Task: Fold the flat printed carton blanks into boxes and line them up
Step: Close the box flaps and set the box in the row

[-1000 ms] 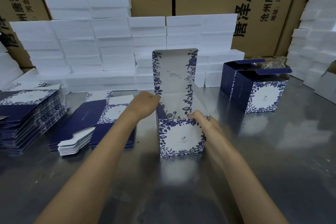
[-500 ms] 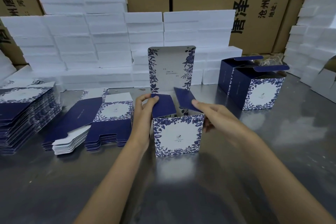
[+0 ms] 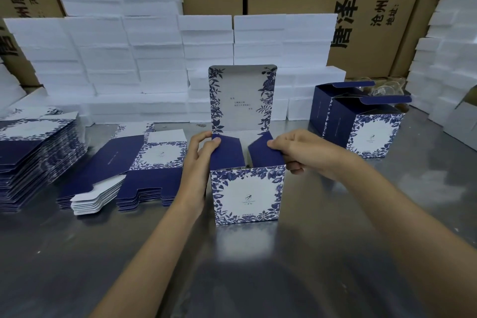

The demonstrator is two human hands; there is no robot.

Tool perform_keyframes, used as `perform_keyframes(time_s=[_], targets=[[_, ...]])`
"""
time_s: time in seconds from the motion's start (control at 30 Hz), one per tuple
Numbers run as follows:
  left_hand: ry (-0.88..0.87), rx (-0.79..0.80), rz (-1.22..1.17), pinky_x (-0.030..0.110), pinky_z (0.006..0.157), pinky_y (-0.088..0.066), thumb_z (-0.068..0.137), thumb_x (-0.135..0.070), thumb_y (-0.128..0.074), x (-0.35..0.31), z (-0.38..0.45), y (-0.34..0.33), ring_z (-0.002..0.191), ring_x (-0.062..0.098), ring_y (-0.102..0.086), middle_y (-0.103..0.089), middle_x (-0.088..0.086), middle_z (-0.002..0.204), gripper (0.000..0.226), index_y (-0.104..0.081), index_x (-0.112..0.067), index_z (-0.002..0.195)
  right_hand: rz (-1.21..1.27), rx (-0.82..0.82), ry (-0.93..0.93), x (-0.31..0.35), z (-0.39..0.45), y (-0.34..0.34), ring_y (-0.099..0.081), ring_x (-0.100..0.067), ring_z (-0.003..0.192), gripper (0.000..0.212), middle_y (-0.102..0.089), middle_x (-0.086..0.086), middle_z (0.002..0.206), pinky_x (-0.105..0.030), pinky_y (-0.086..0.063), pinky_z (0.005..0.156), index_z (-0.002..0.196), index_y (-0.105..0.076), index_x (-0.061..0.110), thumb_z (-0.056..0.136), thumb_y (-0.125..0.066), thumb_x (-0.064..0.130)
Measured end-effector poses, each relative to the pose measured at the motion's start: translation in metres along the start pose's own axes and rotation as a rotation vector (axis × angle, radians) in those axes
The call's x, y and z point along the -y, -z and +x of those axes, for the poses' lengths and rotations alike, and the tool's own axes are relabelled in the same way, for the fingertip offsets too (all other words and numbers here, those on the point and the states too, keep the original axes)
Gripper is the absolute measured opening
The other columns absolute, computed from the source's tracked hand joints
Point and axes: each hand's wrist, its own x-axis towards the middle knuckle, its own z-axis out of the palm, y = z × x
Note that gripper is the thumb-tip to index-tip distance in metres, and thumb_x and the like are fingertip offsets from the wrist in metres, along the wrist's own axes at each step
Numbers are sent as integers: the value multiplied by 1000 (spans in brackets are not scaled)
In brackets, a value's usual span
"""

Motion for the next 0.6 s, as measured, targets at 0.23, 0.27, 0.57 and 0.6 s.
perform_keyframes(time_s=[0.23, 0.27, 0.57, 0.6], targets=[[27, 34, -29, 45, 93, -51, 76, -39, -74, -8, -6, 1, 103, 19, -68, -67, 6, 123, 36, -68, -32, 111, 1, -49, -63, 7, 5, 0, -29, -14, 47, 46, -32, 3, 52, -24, -27, 48, 64, -37, 20, 104, -53, 36], [33, 37, -31, 45, 93, -51, 76, -39, -74, -9, -6, 2, 103, 19, -68, -69, 4, 119, 36, -68, -31, 111, 69, -45, -69, 4, 6, -2, -25, -14, 48, 45, -28, 3, 53, -24, -23, 47, 64, -34, 21, 105, -50, 31], [-28, 139, 15, 28, 76, -58, 95, -17, -65, -20, -4, 9, 99, 18, -73, -75, 1, 110, 41, -63, -46, 124, 84, -181, 10, 11, 8, 6, -63, -18, 89, 15, -67, -4, 106, -29, -51, 72, 110, -61, 19, 99, -63, 28], [-28, 139, 13, 27, 76, -58, 95, -16, -64, -21, -5, 9, 100, 18, -72, -74, 1, 113, 41, -64, -46, 124, 155, -204, 64, 12, 8, 6, -64, -18, 104, 18, -66, -2, 119, -30, -52, 81, 118, -61, 25, 100, -59, 23]])
